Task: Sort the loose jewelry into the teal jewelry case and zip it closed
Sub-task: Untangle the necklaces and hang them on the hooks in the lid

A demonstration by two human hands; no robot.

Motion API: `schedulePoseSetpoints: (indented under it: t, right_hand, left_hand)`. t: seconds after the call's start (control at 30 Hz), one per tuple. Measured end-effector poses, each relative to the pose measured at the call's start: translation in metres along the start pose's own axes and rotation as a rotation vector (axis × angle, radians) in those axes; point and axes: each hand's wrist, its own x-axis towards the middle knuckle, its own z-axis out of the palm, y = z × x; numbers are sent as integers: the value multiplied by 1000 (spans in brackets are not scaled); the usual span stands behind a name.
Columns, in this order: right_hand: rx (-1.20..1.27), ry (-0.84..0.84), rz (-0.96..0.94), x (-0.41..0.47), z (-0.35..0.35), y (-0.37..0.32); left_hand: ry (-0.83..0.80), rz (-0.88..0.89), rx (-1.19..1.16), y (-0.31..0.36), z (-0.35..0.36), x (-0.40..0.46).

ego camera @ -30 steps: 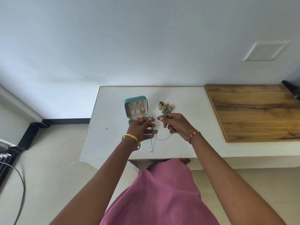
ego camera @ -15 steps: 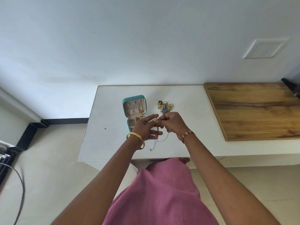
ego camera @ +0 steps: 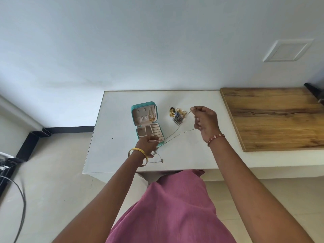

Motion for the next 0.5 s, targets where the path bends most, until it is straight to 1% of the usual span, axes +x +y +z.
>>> schedulePoseSetpoints:
  t: [0.1,0.2,0.37,0.43,0.5]
  right_hand:
    - [82,57,-39,6,-9,-5]
    - [118,81,-65,11,-15,-5]
    - [122,115,-83,19,-27,1]
    - [112,150,-80,23,-34,4]
    - [101,181,-79,28,-43,6]
  left_hand:
    - [25,-30,49,-10,-3,4]
    - [49,4,186,-17,-5,9]
    - [-12,45,413,-21,-10,13]
    - [10,24,496,-24,-14,15]
    - [65,-12,525,-29,-19,16]
